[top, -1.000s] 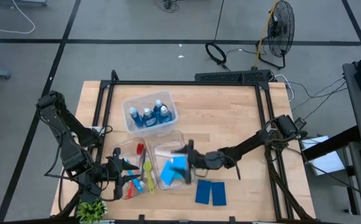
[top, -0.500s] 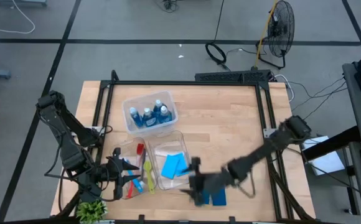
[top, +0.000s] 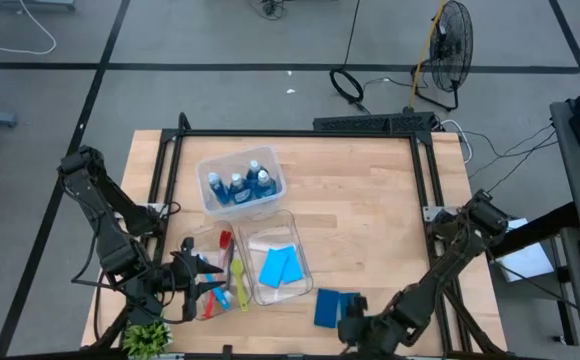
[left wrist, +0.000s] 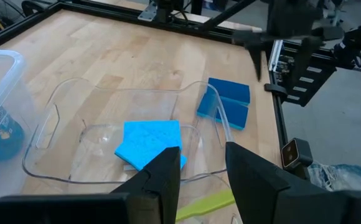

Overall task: Pick & Place Kitchen Sink Supplies
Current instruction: Put the blue sponge wipe into the right transparent bin

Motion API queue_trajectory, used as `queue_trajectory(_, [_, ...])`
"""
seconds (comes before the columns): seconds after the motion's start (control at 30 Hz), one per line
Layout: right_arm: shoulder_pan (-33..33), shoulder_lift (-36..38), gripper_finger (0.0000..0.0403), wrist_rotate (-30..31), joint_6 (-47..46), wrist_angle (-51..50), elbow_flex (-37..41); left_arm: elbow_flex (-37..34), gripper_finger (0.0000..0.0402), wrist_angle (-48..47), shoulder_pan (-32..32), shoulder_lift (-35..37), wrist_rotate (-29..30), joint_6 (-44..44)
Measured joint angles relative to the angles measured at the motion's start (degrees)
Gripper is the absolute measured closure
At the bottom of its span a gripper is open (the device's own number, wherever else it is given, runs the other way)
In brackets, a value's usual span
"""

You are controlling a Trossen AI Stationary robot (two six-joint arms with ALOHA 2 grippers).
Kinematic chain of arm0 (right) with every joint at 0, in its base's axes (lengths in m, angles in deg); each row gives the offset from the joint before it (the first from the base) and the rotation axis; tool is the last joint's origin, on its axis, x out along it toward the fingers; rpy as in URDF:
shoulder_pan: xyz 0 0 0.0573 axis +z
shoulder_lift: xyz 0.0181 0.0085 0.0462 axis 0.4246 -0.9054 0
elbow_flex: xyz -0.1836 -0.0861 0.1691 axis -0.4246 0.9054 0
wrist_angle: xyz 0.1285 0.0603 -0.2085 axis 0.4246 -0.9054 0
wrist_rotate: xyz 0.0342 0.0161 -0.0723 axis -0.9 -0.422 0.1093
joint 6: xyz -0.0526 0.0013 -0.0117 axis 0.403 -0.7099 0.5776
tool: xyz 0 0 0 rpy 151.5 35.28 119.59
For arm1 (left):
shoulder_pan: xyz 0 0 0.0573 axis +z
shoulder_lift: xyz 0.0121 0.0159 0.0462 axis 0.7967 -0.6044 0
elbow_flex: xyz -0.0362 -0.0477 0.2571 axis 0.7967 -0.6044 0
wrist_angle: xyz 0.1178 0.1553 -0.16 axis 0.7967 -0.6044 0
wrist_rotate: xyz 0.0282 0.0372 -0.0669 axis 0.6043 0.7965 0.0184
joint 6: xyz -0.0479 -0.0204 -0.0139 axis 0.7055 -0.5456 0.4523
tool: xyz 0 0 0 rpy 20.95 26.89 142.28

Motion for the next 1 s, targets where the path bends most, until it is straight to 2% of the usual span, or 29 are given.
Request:
queue_trajectory(0.13, [0.76,0.02,0.0094,-5.46,-8.16,10.91,7.72,0.00,0.0270,0.00,0.00,0.00,-0.01,0.00])
queue_trajectory(0.37, [-0.45,0.15,0.0095,-5.53,-18.41,11.56,16.71,0.00,0.0270,0.00,0.00,0.00,0.00,0.00])
queue_trajectory(0.83, [-6.95,2.67,0.0095,-18.24,-21.96,-14.42,17.82,0.00,0.0270,0.00,0.00,0.00,0.02,0.02])
queue_trajectory(1.0, [-11.12,4.74,0.0110,-24.47,-29.48,-21.02,18.06,0.00,0.0270,-0.02,0.00,0.00,0.02,0.00])
